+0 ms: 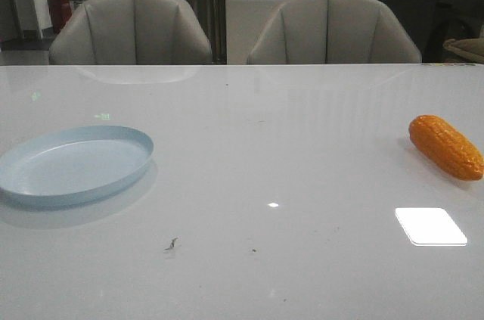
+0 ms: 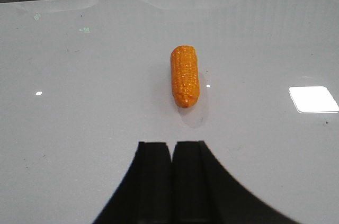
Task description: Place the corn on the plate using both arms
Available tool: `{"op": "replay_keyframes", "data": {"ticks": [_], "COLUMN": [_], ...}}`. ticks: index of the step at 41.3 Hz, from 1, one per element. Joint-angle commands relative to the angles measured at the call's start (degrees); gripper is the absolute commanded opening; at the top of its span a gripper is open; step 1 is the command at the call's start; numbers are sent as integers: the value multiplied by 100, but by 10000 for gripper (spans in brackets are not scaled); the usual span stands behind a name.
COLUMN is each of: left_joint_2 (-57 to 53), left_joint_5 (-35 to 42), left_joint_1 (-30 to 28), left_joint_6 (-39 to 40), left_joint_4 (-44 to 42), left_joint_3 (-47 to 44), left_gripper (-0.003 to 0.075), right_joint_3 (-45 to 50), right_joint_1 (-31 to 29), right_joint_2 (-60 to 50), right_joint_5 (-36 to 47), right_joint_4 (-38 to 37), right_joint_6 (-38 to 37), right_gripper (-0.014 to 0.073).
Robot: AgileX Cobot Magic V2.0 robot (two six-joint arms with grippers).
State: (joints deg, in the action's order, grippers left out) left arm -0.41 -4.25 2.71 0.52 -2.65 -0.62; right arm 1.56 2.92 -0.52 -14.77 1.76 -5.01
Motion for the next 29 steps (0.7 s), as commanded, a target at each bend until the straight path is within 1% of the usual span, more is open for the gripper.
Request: {"op": "replay_keyframes", "data": {"ticks": [1, 18, 29], "left_joint_2": [-92, -92, -92], "left_joint_5": [543, 558, 887], "left_joint_1": [-3, -3, -3], "left_joint_6": [42, 42, 42], "left_joint_4": [35, 35, 35], "left_joint_3": [-212, -212, -212], "left_gripper": [94, 94, 94], "right_joint_3": [-117, -117, -117], "right_joint_1": [-22, -22, -22], "right_joint_2": [-147, -147, -147], "right_joint_5": [469, 473, 495], "right_joint_4": [13, 13, 13], "right_joint_6": [-1, -1, -1], "right_gripper": [66, 66, 66]}}
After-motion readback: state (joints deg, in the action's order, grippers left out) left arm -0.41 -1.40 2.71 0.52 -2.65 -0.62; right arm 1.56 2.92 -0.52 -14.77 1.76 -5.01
